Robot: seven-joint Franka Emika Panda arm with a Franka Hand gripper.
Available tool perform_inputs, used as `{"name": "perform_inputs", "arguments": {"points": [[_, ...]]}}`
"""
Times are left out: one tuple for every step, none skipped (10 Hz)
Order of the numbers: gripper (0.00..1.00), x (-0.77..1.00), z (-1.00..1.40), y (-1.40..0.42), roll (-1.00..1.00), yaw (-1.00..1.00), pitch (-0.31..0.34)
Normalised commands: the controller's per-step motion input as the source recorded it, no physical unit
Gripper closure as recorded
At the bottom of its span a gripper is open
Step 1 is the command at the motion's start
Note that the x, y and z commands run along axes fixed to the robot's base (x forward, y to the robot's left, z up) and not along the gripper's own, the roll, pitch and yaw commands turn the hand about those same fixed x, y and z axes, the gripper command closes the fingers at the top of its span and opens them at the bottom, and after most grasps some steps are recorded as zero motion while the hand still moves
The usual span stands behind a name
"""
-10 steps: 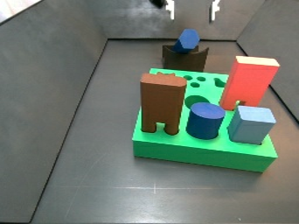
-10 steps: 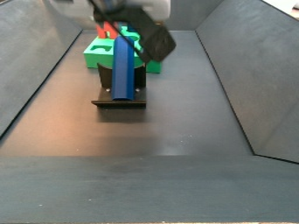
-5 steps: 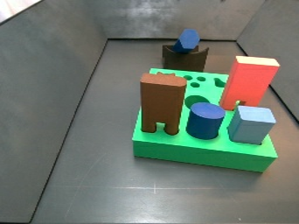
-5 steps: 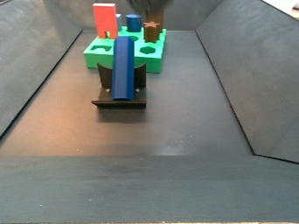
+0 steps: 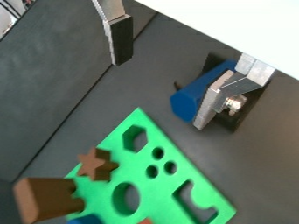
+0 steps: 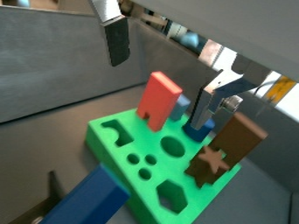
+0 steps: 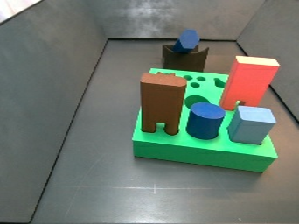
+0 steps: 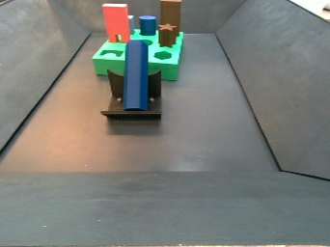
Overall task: Pick up the hexagon object. Move up. Place the hexagon object on the fixture. Regrasp the hexagon object. Move to above the board. Insert the hexagon object.
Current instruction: Regrasp the hexagon object.
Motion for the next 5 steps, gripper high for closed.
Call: {"name": "perform_inputs", "arguments": {"points": [[0.0,-0.02,0.03,-0.03,1.0,0.05,0.041],[0.0,-0.02,0.01,-0.03,1.0,0.05,0.039],[0.0,-0.02,0.02,-0.02,1.0,0.05,0.035],[0.0,-0.02,0.01,-0.02,1.0,0.05,0.033],[0.0,-0.01,0.01,-0.02,1.0,0.05,0.029]]}}
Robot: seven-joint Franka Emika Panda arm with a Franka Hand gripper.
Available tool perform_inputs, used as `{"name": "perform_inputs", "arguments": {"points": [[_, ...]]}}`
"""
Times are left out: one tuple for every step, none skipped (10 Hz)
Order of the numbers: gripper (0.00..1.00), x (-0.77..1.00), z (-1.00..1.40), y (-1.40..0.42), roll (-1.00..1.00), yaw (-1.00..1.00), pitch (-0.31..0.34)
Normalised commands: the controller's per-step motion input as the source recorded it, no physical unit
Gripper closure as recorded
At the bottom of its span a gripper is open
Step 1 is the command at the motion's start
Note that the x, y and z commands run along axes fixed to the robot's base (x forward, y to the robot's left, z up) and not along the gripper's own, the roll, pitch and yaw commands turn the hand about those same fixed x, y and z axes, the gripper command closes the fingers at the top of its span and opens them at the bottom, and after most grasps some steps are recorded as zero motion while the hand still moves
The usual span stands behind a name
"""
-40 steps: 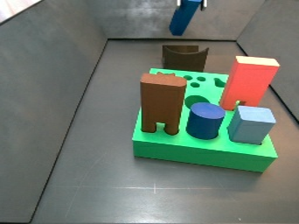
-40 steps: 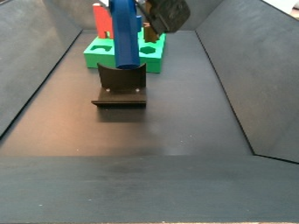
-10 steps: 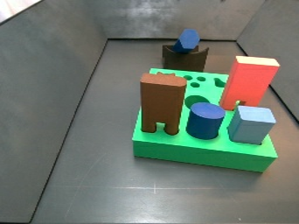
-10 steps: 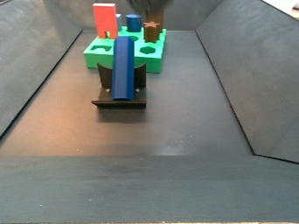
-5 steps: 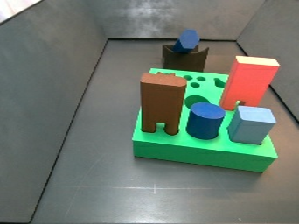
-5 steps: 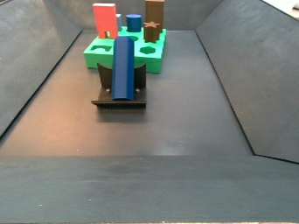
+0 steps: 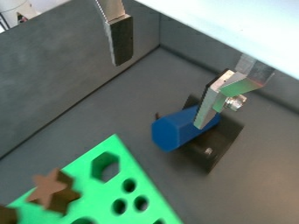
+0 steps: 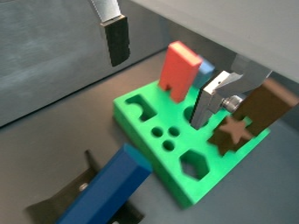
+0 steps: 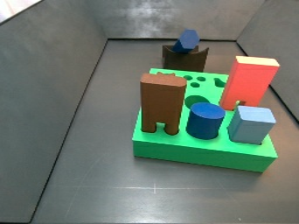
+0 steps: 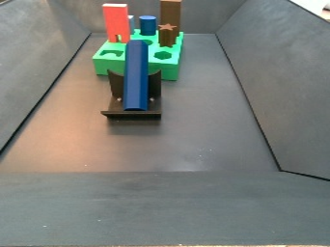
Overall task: Pick up the hexagon object. Move up. Place the hexagon object on the fixture. Regrasp the hexagon object. Move to above the board. Insert the hexagon object.
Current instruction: Regrasp the hexagon object.
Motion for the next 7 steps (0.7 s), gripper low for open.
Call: {"name": "perform_inputs", "arguments": {"points": [[0.0,0.0,0.01,-0.02,1.0,0.05,0.026],[0.0,0.0,0.01,-0.02,1.0,0.05,0.026],[0.0,0.0,0.01,-0.02,1.0,0.06,0.03],[0.0,0.01,0.01,-0.02,1.0,0.06,0.036],[0.0,0.02,0.01,-0.02,1.0,0.06,0.046],[0.0,0.03,0.0,-0.03,1.0,0.06,0.053],[0.0,0.05,0.0,-0.03,1.0,0.07,0.067]]}}
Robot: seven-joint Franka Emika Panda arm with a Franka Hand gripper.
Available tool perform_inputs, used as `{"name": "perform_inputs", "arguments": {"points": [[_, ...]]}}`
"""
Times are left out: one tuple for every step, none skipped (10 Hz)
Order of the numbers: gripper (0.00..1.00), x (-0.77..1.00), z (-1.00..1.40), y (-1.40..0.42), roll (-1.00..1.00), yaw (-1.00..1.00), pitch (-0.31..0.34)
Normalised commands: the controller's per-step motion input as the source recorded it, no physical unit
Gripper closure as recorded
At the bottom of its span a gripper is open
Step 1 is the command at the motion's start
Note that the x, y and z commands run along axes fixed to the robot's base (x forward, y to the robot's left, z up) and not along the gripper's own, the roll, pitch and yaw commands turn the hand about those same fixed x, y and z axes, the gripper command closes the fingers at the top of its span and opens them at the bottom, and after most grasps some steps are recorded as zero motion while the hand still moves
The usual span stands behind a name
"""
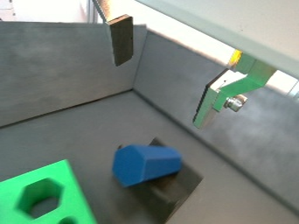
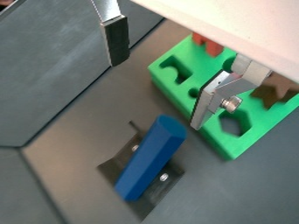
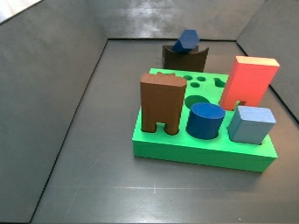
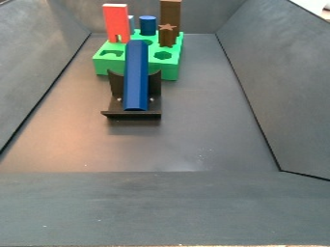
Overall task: Pick up the hexagon object. Move up. Place the hexagon object on the fixture. Regrasp the hexagon object. Move to above the board. Insert the hexagon object.
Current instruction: Regrasp the hexagon object.
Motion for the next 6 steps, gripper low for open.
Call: {"name": "perform_inputs", "arguments": {"points": [[0.0,0.06,0.0,-0.03,1.0,0.07,0.08],[0.0,0.08,0.0,-0.03,1.0,0.08,0.097],[0.0,0.09,0.0,-0.04,1.0,0.09,0.122],[0.0,0.1,0.0,-0.04,1.0,0.11,0.15],[0.0,0.1,0.0,-0.04,1.0,0.13,0.164],[0.0,0.1,-0.01,-0.05,1.0,0.17,0.188]]}}
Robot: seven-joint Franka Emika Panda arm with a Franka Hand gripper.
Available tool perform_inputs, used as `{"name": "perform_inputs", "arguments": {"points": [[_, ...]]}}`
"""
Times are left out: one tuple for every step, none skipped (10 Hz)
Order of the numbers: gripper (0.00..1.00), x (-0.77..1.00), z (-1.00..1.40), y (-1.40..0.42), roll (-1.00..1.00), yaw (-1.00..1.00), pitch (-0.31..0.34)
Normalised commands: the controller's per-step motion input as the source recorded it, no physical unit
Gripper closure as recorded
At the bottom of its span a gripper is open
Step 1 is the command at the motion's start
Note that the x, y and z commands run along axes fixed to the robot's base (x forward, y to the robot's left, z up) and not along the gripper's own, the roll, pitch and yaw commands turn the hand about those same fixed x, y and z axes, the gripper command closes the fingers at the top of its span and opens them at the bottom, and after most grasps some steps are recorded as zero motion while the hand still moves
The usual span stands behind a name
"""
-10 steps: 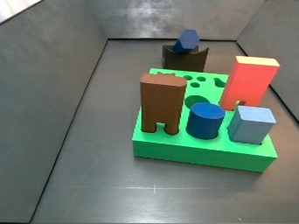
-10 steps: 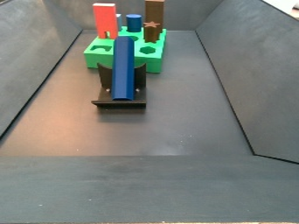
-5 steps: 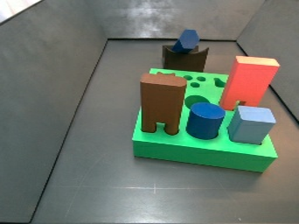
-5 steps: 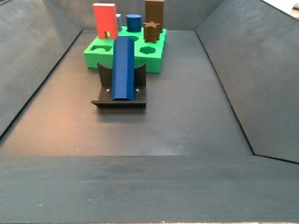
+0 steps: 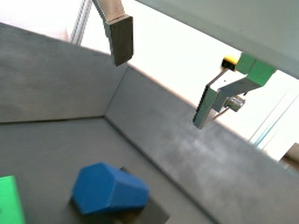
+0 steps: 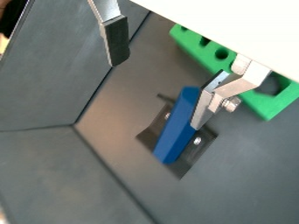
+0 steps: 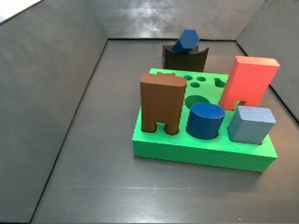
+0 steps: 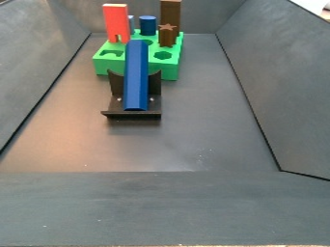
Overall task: Pick up the hexagon object. Move up. Place the hexagon object on the fixture. Regrasp the hexagon object. Move to above the board. Insert the hexagon object.
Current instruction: Regrasp the hexagon object.
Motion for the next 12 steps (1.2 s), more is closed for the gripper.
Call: {"name": "perform_inputs", "arguments": {"points": [[0.0,0.1,0.0,-0.05,0.92,0.2,0.195],[0.0,0.1,-0.01,-0.05,0.66,0.22,0.165],[0.0,0.1,-0.01,-0.05,0.47,0.23,0.134],[0.0,0.1,0.0,-0.04,0.28,0.23,0.091],[0.0,0.09,0.0,-0.04,0.23,0.23,0.067],[0.0,0.08,-0.01,-0.04,0.18,0.22,0.019],[0.0,0.03,-1.0,0.05,0.08,0.19,0.018],[0.0,0.03,-1.0,0.04,0.08,0.16,0.009],[0.0,0.05,-1.0,0.04,0.07,0.14,-0.029],[0.0,0.06,-1.0,0.04,0.06,0.12,-0.076],[0.0,0.06,-1.0,0.04,0.06,0.09,-0.097],[0.0,0.07,-1.0,0.04,0.07,0.06,-0.11]]}}
